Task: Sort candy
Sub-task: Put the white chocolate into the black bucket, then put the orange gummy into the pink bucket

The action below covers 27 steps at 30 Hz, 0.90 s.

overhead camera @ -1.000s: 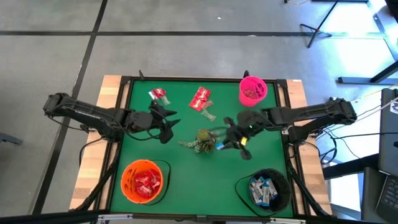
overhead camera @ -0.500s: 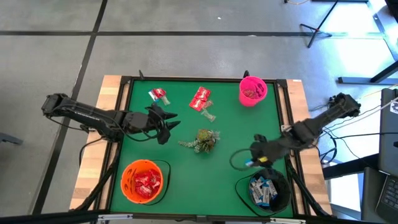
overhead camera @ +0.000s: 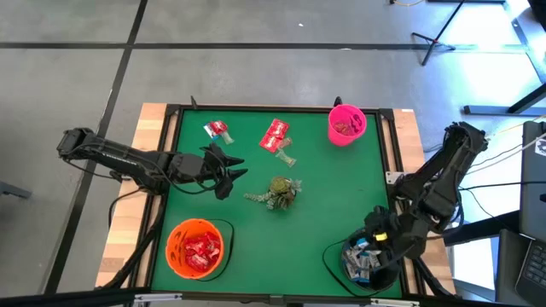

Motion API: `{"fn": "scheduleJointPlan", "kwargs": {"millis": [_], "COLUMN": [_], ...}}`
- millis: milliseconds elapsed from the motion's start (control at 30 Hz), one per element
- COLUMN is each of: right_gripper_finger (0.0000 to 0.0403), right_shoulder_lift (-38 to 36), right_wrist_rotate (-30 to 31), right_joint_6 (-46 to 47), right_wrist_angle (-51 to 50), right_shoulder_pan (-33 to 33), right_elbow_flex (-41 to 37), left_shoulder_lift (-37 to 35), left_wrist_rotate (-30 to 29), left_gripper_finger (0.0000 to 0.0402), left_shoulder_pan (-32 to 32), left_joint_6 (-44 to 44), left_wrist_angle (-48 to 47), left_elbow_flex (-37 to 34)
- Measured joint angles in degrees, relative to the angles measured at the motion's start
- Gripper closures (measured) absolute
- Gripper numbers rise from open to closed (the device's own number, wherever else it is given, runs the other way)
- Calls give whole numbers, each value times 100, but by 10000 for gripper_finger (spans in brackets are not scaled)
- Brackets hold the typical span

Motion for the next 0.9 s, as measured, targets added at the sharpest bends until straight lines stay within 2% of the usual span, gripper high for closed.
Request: {"fn": "scheduleJointPlan", "kwargs": {"millis": [100,200,433,533,700,900], "right_gripper_finger": [361,341,238,206,188,187], "right_shoulder_lift": [2,2,2,2,2,0], "right_wrist_rotate": [59,158,432,483,846,1710], "right_joint_6": [352,477,490,319,-749,-2744], "right_wrist_angle": [98,517,734,733,764,754], "right_shoulder_pan": [60,58,36,-139,-644,-1716], "right_elbow_flex": [-116,-205,-257,-121,282,444], "left_shoulder_lift": [0,0,2,2,2,2], "left_wrist_rotate": [103,114,121,121,93,-618], "left_gripper_finger": [223,223,223,223,223,223], "left_shoulder_pan": [-81,-166,-238,-238,-234,-131], "left_joint_6": [-32,-32,-30,-30,-27,-370], "left_wrist_angle": [-1,-1,-3,-3,-4,-336], "left_elbow_flex": [0,0,0,0,0,0]}}
